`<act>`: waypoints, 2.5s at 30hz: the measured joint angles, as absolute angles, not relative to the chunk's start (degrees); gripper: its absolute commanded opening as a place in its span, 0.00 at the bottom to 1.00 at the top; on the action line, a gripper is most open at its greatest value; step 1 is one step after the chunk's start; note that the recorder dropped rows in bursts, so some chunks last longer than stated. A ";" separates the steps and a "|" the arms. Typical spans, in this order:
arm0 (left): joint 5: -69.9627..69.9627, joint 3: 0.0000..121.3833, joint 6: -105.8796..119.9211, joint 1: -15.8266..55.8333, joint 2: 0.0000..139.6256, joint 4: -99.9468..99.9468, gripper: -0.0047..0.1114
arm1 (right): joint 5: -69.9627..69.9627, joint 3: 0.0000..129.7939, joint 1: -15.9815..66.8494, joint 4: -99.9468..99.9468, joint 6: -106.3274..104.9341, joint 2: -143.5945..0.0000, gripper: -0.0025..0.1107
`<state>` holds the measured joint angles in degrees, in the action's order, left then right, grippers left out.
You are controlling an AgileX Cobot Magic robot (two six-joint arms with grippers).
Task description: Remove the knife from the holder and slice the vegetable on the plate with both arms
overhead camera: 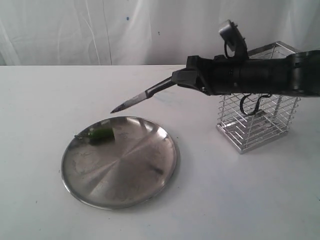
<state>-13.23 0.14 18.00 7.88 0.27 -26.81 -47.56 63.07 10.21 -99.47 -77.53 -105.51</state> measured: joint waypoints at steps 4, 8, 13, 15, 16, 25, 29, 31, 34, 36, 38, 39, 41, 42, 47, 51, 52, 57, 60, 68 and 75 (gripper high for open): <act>-13.23 0.14 18.00 7.88 0.27 -26.81 0.04 | -54.22 66.09 9.30 -99.61 -80.53 -105.60 0.02; -13.23 0.14 18.00 7.88 0.27 -26.81 0.04 | -62.81 69.02 9.30 -99.61 -82.48 -104.84 0.02; -13.23 0.14 18.00 7.88 0.27 -26.81 0.04 | -66.05 69.70 9.30 -99.36 -82.63 -101.40 0.02; -13.23 0.14 18.00 7.88 0.27 -26.81 0.04 | -66.50 69.70 9.30 -96.22 -81.88 -99.60 0.02; -13.23 0.14 18.00 7.88 0.27 -26.81 0.04 | -66.71 69.70 9.30 -93.94 -80.99 -98.62 0.02; -13.23 0.14 18.00 7.88 0.27 -26.81 0.04 | -61.57 56.77 13.83 -92.67 -82.74 -88.56 0.02; -13.23 0.14 18.00 7.88 0.27 -26.81 0.04 | -54.81 46.01 18.27 -97.88 -86.68 -87.43 0.02; -13.23 0.14 18.00 7.88 0.27 -26.81 0.04 | -50.03 42.13 20.04 -98.01 -87.03 -88.36 0.02; -13.23 0.14 18.00 7.88 0.27 -26.81 0.04 | -44.93 40.29 20.58 -98.01 -86.30 -90.22 0.02; -13.23 0.14 18.00 7.88 0.27 -26.81 0.04 | -43.82 40.53 20.58 -98.71 -84.84 -90.95 0.02; -13.23 0.14 18.00 7.88 0.27 -26.81 0.04 | -43.55 41.50 20.58 -98.70 -82.83 -91.42 0.02; -13.23 0.14 18.00 7.88 0.27 -26.81 0.04 | -43.41 42.23 20.58 -98.73 -81.29 -91.59 0.02; -13.23 0.14 18.00 7.88 0.27 -26.81 0.04 | -42.93 44.03 20.58 -98.85 -78.28 -91.69 0.02; -13.23 0.14 18.00 7.88 0.27 -26.81 0.04 | -42.52 44.98 20.58 -98.96 -76.41 -91.69 0.02; -13.23 0.14 18.00 7.88 0.27 -26.81 0.04 | -42.04 48.05 20.58 -99.72 -69.30 -94.04 0.02; -13.23 0.14 18.00 7.88 0.27 -26.81 0.04 | -43.00 48.39 20.58 -99.81 -67.34 -99.21 0.02; -13.23 0.14 18.00 7.88 0.27 -26.81 0.04 | -43.24 48.39 20.58 -99.81 -67.22 -100.41 0.02; -13.23 0.14 18.00 7.88 0.27 -26.81 0.04 | -45.68 48.67 20.58 -102.10 -67.63 -106.08 0.02; -13.23 0.14 18.00 7.88 0.27 -26.81 0.04 | -46.53 48.95 20.58 -102.10 -69.63 -108.14 0.02; -13.23 0.14 18.00 7.88 0.27 -26.81 0.04 | -41.73 49.08 20.58 -102.21 -75.01 -109.63 0.02; -13.23 0.14 18.00 7.88 0.27 -26.81 0.04 | -35.64 49.08 20.58 -96.54 -74.11 -109.63 0.06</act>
